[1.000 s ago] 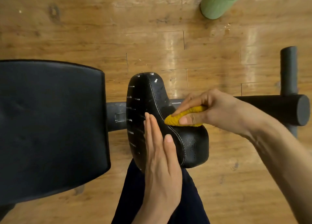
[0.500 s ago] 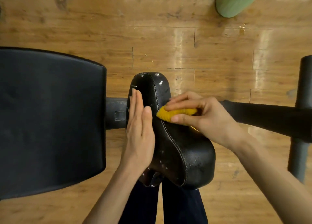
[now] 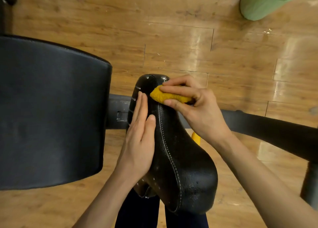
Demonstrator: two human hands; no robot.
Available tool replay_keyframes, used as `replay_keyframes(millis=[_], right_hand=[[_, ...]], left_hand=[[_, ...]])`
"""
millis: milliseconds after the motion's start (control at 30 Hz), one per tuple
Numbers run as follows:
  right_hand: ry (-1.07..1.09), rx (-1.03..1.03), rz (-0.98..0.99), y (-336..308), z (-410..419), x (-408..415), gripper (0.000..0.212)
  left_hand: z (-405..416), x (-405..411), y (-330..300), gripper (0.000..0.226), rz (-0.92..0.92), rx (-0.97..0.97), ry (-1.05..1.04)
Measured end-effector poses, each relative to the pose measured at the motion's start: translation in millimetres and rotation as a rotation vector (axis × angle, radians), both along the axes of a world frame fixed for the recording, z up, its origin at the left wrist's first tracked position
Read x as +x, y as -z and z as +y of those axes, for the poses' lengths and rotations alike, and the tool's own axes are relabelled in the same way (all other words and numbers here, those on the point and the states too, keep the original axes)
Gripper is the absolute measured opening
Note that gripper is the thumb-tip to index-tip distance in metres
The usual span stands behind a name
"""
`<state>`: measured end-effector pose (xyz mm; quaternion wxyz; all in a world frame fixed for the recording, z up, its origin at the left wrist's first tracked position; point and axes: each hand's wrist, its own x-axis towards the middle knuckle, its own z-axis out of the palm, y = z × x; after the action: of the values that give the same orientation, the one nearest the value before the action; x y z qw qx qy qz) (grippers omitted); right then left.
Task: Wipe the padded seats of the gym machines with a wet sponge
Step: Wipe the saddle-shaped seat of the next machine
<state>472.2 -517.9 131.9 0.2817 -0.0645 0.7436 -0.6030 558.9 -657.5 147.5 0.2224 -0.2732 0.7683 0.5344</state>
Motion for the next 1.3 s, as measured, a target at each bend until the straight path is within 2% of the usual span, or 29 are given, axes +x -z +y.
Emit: replay_keyframes(millis=[133,200,300,367,533,633,767,933,1100,1300], right_hand=[[-0.113,-0.118,-0.26,-20,30,20,0.029],[-0.124,-0.128,-0.301,-23,33,25,0.028],[-0.062,-0.002,-0.09,-11,6,5,0.026],[0.008,0.008,-0.03,-4,-10,-4,0.028],[0.021,-0.092,-0.101,-10,2,21,0.037],[0.071,-0.047,-0.083,6,-12,-2,0.033],[0.132,0.003,-0.164,17,-24,-29,0.029],[0.08,-0.001,-0.083,-7,-4,12,0.037],[0.03,0.116,-0.166,24,-31,-52,0.024],[0.164,0.115,-0.103,-11,-16,1,0.038]], left_hand=[[0,1,-3,0.061,-0.01,0.004,0.0],[1,1,-4,0.061,-0.015,-0.006,-0.002],[1,-1,-6,0.058,-0.026,-0.029,0.02],[-1,-2,-7,0.054,-0.029,-0.037,0.023],[-14,-12,-2,0.055,-0.027,-0.017,-0.032],[-17,-22,10,0.062,-0.051,-0.035,-0.014],[-10,-24,17,0.057,-0.067,-0.047,0.007],[-7,-24,16,0.057,-0.049,-0.061,-0.013],[-6,-24,16,0.055,-0.049,-0.064,-0.025],[-7,-25,16,0.056,-0.067,-0.027,-0.033]])
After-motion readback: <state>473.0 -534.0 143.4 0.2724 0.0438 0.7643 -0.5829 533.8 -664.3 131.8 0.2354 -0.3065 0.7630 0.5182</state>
